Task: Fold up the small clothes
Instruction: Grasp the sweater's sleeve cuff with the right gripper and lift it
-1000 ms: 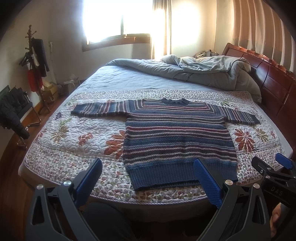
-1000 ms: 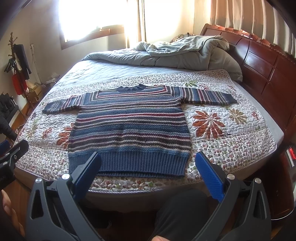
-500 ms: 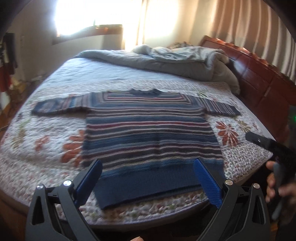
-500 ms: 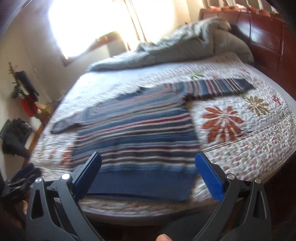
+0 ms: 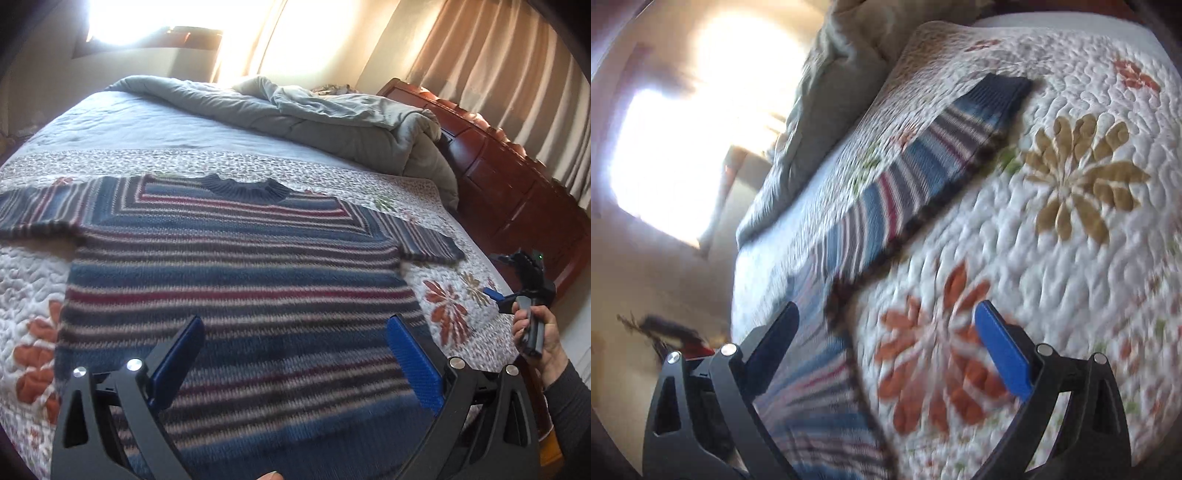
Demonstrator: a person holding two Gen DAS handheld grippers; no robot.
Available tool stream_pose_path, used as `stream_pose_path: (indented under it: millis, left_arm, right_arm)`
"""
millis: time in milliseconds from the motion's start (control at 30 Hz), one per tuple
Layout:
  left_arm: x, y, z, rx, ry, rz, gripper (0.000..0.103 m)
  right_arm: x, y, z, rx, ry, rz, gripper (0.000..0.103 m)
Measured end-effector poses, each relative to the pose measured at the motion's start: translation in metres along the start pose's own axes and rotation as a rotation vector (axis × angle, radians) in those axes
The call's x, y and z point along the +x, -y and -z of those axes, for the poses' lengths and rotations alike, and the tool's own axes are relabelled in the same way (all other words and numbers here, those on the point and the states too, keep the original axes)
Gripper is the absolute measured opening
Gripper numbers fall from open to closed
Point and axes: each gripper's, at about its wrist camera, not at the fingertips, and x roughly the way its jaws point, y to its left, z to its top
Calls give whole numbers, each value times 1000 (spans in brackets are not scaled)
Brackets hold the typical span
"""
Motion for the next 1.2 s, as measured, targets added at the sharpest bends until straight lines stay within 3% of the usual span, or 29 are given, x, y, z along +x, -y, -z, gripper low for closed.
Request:
stream_pose_path:
  millis: [133, 267, 433, 600, 900, 1000, 1033, 1067, 1200]
  left_arm:
    - [39, -11, -19, -30, -34, -5, 99]
    - [72, -17, -27, -67, -64, 45, 99]
    - [96, -15, -26, -46, -87, 47, 99]
    - [100, -23, -14, -69, -106, 52, 99]
    - [99, -33, -6, -93, -80, 72, 99]
    - [102, -35, -7, -86, -69, 63, 99]
    - [102, -35, -7, -85, -63, 60, 99]
    - [103, -37, -7, -89, -59, 64, 99]
    - [105, -48, -3, -122, -59, 67, 99]
  right_arm:
    - [19, 32, -51, 114, 21, -17, 92]
    - [32, 52, -93, 153, 55, 1, 74]
    - [48, 80, -136, 196, 98, 56, 67]
    - [69, 103, -154, 250, 103, 102, 66]
    - [100, 88, -168, 180, 99, 141, 64]
    - [102, 91, -170, 192, 111, 137, 41]
    - [101, 92, -169, 195, 108, 132, 21]
    - [100, 91, -168, 190, 108, 136, 16]
    - [96, 65, -166, 100, 133, 178, 13]
